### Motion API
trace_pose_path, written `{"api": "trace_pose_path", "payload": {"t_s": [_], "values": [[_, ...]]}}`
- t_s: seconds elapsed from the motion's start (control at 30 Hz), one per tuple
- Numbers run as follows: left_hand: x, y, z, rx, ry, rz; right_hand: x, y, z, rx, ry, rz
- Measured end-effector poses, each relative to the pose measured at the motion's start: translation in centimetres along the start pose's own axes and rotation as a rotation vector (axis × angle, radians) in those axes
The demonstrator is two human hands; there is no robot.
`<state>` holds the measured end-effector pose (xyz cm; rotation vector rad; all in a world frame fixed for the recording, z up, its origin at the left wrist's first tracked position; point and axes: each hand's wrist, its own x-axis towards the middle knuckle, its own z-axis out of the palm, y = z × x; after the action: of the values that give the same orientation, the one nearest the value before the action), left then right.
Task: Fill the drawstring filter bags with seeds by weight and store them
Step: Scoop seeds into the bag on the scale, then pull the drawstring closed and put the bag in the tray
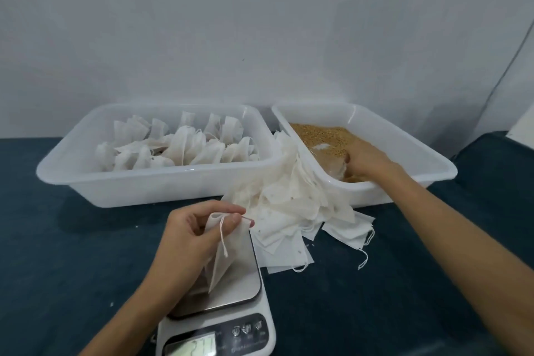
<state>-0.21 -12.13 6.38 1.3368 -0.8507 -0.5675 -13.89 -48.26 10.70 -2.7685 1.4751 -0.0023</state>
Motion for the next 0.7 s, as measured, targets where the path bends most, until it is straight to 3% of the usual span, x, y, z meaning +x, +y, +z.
{"api": "trace_pose_path", "payload": {"t_s": [0.1,0.2,0.27,0.37,0.43,0.7], "values": [[0.1,0.3,-0.2,-0.011,0.074,0.033,-0.9,-0.6,-0.5,-0.054,-0.058,-0.004],[0.7,1.6,-0.6,-0.028,0.164,0.074,-2.0,-1.0,-1.1,-0.093,0.009,-0.007],[1.7,2.8,-1.0,0.038,0.206,0.112,-2.8,-1.8,-1.4,-0.024,0.194,-0.058],[4.9,4.3,-1.7,0.14,0.25,0.166,-5.3,-4.5,-1.3,0.33,0.523,-0.166],[8.1,5.0,-2.1,0.177,0.304,0.184,-7.1,-6.7,-0.4,0.489,0.648,-0.248],[21.7,4.8,-3.6,0.464,0.42,0.165,-7.8,-7.5,1.5,0.632,0.609,-0.274]]}}
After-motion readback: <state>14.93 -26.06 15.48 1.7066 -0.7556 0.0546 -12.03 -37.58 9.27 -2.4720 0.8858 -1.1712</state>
